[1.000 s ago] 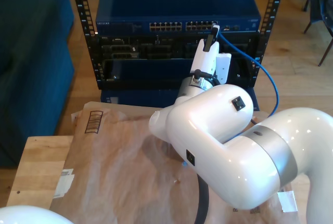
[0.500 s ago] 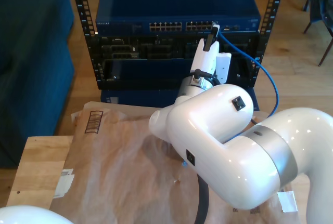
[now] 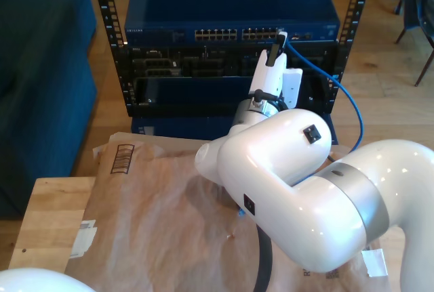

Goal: Grab the cable and plug it in

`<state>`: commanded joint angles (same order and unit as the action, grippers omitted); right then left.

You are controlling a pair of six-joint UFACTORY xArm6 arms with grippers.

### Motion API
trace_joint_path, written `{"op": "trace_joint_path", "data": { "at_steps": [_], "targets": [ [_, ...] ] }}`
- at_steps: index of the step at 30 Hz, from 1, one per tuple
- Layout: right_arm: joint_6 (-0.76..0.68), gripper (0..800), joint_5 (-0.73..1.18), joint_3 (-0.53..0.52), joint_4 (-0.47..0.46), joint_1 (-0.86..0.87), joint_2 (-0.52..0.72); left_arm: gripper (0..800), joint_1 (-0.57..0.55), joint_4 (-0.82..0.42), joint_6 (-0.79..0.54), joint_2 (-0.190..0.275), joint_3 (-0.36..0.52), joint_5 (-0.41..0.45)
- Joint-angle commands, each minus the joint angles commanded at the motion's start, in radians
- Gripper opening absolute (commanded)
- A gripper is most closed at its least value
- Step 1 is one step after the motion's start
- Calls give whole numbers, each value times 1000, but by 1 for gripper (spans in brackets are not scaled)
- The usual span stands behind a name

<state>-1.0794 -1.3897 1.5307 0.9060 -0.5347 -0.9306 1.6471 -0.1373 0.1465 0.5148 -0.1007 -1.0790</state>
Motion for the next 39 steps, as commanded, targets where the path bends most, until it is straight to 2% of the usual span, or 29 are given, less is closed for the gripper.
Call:
{"op": "trace_joint_path", "data": {
  "at_steps": [39],
  "targets": [
    [-3,0,48,11,-3,0,-5,800,0,0,0,0,0,0]
  ]
}}
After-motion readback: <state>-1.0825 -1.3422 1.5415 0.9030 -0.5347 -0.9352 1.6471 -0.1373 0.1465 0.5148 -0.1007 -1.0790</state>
